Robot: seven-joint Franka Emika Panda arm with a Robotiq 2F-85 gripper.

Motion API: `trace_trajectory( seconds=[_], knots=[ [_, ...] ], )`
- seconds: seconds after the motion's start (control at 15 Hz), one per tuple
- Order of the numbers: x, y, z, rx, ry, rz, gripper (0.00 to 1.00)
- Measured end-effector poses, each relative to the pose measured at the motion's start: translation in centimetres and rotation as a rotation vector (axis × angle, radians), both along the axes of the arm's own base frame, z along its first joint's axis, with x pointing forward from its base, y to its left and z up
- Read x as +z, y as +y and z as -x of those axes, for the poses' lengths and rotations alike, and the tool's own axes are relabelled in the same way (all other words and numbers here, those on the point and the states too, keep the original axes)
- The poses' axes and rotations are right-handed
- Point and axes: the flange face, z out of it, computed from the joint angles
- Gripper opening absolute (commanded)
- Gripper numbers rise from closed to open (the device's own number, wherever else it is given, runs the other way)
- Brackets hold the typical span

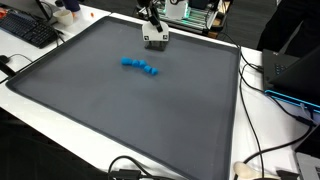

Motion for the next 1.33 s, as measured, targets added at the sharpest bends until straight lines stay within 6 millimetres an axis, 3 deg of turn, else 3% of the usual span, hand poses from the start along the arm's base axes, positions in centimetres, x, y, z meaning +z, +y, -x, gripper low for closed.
trace_trajectory(
  seconds=[1.33],
  knots=[
    [-2.7, 0.2, 0.6, -0.082, -0.061, 0.042, 0.01]
  ],
)
